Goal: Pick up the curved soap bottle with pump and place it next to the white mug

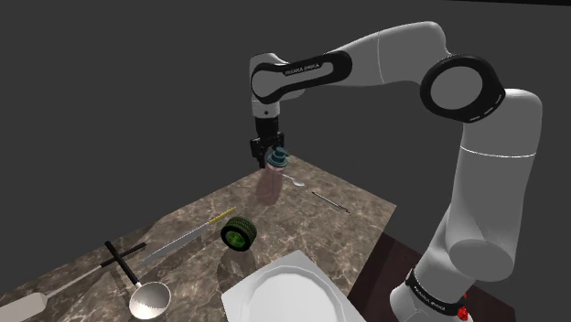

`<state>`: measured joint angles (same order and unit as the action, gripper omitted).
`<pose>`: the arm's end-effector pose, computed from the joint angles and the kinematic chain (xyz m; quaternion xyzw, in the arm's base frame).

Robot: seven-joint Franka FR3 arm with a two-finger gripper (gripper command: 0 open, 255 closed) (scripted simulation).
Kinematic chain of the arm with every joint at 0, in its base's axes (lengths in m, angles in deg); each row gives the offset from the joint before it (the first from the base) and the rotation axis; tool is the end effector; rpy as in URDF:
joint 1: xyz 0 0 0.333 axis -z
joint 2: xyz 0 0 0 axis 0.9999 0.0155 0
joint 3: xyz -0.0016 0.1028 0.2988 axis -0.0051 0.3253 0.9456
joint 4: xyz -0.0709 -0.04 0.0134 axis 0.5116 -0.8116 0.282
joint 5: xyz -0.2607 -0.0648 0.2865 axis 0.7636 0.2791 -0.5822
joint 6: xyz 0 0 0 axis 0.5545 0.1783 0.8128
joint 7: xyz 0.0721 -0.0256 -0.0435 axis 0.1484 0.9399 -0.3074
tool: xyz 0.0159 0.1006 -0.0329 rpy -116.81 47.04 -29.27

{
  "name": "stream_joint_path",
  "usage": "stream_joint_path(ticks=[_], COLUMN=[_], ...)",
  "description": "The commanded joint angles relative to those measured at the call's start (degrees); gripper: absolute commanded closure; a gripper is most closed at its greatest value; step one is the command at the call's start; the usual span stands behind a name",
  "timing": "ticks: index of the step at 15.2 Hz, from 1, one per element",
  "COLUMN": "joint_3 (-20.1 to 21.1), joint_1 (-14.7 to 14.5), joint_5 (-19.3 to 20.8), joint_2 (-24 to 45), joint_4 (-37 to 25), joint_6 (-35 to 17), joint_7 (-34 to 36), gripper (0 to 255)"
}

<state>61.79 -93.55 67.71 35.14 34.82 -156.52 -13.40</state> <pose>0.6102 0.0656 0.4130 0.9934 0.0035 -0.1148 0.0017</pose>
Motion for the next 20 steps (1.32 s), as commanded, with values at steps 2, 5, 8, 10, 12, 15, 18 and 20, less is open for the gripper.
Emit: stream_joint_path(ticks=[2, 5, 8, 10, 12, 15, 18, 20], joint_3=[-0.03, -0.02, -0.02, -0.02, -0.01, -0.01, 0.00, 0.00], joint_1=[0.05, 0.06, 0.06, 0.06, 0.06, 0.05, 0.05, 0.04], joint_5=[0.00, -0.01, -0.02, -0.02, -0.02, -0.02, -0.02, -0.02], joint_2=[-0.49, -0.90, -1.20, -1.34, -1.43, -1.46, -1.35, -1.21], joint_4=[-1.74, -3.49, -5.38, -6.73, -8.15, -10.42, -12.88, -14.63], joint_6=[2.23, 4.39, 6.59, 8.07, 9.58, 11.88, 14.23, 15.84], joint_7=[-0.05, -0.03, 0.00, 0.02, 0.05, 0.08, 0.12, 0.15], gripper=[255, 255, 255, 255, 255, 255, 255, 255])
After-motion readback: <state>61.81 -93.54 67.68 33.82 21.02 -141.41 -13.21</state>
